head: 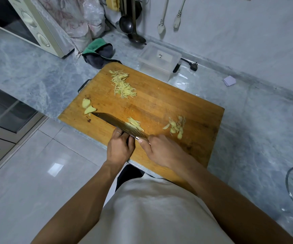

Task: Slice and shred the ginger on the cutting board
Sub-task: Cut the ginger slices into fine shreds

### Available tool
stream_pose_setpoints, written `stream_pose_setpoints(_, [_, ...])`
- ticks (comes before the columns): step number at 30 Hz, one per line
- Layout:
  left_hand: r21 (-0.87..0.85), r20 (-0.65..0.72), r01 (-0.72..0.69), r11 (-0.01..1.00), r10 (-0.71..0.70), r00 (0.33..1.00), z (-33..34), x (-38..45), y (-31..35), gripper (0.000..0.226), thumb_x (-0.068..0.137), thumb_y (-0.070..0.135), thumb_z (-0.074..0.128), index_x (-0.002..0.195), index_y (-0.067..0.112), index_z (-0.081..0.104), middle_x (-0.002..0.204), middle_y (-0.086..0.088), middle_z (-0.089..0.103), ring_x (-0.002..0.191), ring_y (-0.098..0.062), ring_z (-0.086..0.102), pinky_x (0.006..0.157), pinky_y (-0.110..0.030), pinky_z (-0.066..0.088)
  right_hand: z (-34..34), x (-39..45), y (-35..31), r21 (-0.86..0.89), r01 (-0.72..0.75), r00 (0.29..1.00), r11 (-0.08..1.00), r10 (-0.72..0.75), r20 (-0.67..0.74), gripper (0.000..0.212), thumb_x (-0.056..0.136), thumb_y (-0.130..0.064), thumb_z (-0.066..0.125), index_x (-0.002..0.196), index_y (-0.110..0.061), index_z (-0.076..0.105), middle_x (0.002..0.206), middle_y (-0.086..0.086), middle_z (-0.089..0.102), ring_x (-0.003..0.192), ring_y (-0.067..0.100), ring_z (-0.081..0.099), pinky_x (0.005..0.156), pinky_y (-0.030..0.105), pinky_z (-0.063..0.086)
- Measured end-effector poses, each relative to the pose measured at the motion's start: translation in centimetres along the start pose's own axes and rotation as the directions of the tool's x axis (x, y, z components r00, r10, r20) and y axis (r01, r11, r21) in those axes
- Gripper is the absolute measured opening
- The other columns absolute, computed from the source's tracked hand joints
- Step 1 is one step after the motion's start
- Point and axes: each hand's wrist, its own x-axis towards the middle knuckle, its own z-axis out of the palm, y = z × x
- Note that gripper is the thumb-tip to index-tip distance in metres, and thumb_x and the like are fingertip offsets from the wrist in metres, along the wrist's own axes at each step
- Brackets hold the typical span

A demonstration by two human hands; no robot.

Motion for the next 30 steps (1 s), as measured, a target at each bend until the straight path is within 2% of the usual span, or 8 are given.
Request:
stream_pose_setpoints(2, [-0.004, -0.004, -0.011, 1.0, 0.011, 1.0, -0.1, 0.0, 0.0, 0.039, 0.086, 0.022, 0.041, 0.072, -0.005, 0.066, 0.082, -0.021, 0.061, 0.069, -0.037, 0.065, 0.051, -0.03, 0.049, 0.0, 0.1, 0.0, -0.004, -0.002, 1.0, 1.0, 0.002, 0.005, 0.048, 0.106, -0.054, 0.026, 0.086, -0.016, 0.047, 0.079, 0.009, 0.051, 0.069, 0.028, 0.048, 0.057, 0.032, 0.03])
stream_pose_setpoints(6, [-0.014, -0.007, -0.047, 0.999, 0.046, 0.999, -0.1, 0.1, -0.2, 0.038, 0.086, 0.02, 0.041, 0.076, -0.006, 0.067, 0.085, -0.02, 0.063, 0.079, -0.039, 0.066, 0.055, -0.031, 0.051, 0.0, 0.4, -0.1, 0.011, -0.008, 1.0, 1.0, 0.008, 0.004, 0.05, 0.106, -0.055, 0.026, 0.085, -0.015, 0.048, 0.078, 0.009, 0.053, 0.066, 0.027, 0.049, 0.049, 0.031, 0.025])
stream_pose_setpoints(12, [-0.01, -0.006, -0.024, 1.0, 0.024, 1.0, 0.1, 0.1, -0.2, 0.036, 0.084, 0.019, 0.041, 0.072, -0.004, 0.066, 0.084, -0.02, 0.062, 0.08, -0.037, 0.065, 0.055, -0.03, 0.05, 0.7, 0.9, -0.2, 0.017, -0.024, 1.0, 1.0, 0.024, -0.006, 0.047, 0.106, -0.055, 0.026, 0.088, -0.017, 0.047, 0.081, 0.01, 0.054, 0.068, 0.03, 0.05, 0.058, 0.032, 0.034])
stream_pose_setpoints(15, [-0.017, -0.015, -0.028, 0.999, 0.027, 1.0, 0.1, 0.2, -0.3, 0.031, 0.084, 0.017, 0.043, 0.072, 0.0, 0.066, 0.085, -0.018, 0.061, 0.081, -0.036, 0.061, 0.057, -0.026, 0.045, 0.4, 0.7, -0.1, 0.033, -0.022, 1.0, 0.999, 0.022, -0.013, 0.049, 0.107, -0.052, 0.027, 0.085, -0.014, 0.048, 0.076, 0.006, 0.051, 0.065, 0.026, 0.049, 0.052, 0.032, 0.029])
stream_pose_setpoints(18, [-0.022, -0.017, -0.02, 1.0, 0.02, 1.0, 0.3, 0.1, -0.5, 0.034, 0.085, 0.017, 0.042, 0.07, -0.002, 0.065, 0.081, -0.017, 0.061, 0.082, -0.036, 0.061, 0.055, -0.03, 0.048, 0.1, 0.2, 0.0, 0.02, -0.01, 1.0, 1.0, 0.01, -0.007, 0.05, 0.107, -0.051, 0.027, 0.085, -0.013, 0.049, 0.069, 0.001, 0.044, 0.06, 0.021, 0.043, 0.047, 0.03, 0.023])
stream_pose_setpoints(22, [-0.016, -0.015, -0.04, 0.999, 0.04, 0.999, 0.4, 0.0, -0.5, 0.033, 0.086, 0.016, 0.043, 0.078, -0.003, 0.069, 0.088, -0.018, 0.065, 0.09, -0.036, 0.063, 0.06, -0.033, 0.053, -0.1, -0.2, -0.1, 0.049, -0.013, 1.0, 0.999, 0.013, 0.001, 0.049, 0.107, -0.05, 0.028, 0.085, -0.013, 0.051, 0.071, 0.004, 0.047, 0.064, 0.024, 0.047, 0.051, 0.032, 0.026])
stream_pose_setpoints(25, [-0.027, -0.022, -0.037, 0.999, 0.036, 0.999, 0.4, 0.1, -0.7, 0.03, 0.086, 0.014, 0.046, 0.087, -0.002, 0.072, 0.095, -0.019, 0.066, 0.097, -0.037, 0.063, 0.066, -0.033, 0.054, -0.4, 0.0, -0.3, 0.064, -0.018, 1.0, 0.998, 0.018, 0.012, 0.051, 0.107, -0.05, 0.029, 0.082, -0.011, 0.052, 0.067, 0.002, 0.046, 0.058, 0.02, 0.044, 0.048, 0.031, 0.026])
stream_pose_setpoints(30, [-0.044, -0.048, -0.041, 0.998, 0.039, 0.998, 0.5, 0.1, -0.5, 0.03, 0.085, 0.014, 0.044, 0.078, -0.003, 0.069, 0.087, -0.018, 0.063, 0.09, -0.037, 0.062, 0.063, -0.032, 0.052, 0.2, 0.8, -0.5, 0.07, -0.065, 0.998, 0.995, 0.066, -0.001, 0.051, 0.107, -0.052, 0.028, 0.085, -0.012, 0.051, 0.076, 0.007, 0.05, 0.067, 0.029, 0.048, 0.056, 0.032, 0.029])
